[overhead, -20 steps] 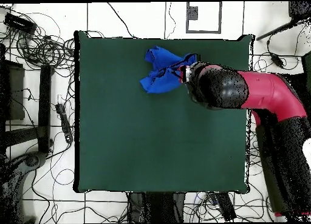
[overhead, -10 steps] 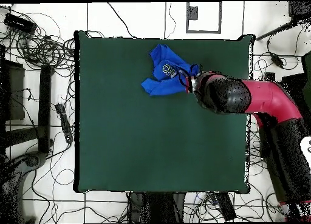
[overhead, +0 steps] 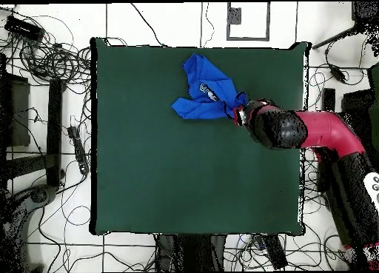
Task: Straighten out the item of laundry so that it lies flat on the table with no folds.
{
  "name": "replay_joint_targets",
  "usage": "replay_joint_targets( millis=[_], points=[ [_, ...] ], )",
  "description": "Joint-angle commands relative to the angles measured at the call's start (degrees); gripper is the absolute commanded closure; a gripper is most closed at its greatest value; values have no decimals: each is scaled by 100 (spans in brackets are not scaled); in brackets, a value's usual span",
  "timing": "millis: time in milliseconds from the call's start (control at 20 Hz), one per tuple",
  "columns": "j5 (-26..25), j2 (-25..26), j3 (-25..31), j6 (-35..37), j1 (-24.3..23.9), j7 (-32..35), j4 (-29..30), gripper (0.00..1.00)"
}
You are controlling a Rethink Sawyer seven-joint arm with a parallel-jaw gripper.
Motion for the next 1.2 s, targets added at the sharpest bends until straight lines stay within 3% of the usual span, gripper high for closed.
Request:
replay_joint_targets(
  millis=[50, 700, 900, 1200],
  points=[
    [-485, 362, 416, -314, 100, -1780, 538, 100],
    [-660, 788, 785, 236, -542, -3041, 147, 100],
    [-680, 843, 803, 619, -811, -3907, -84, 100],
    [-309, 979, 949, 1424, -1142, -5121, -522, 100]
  ],
)
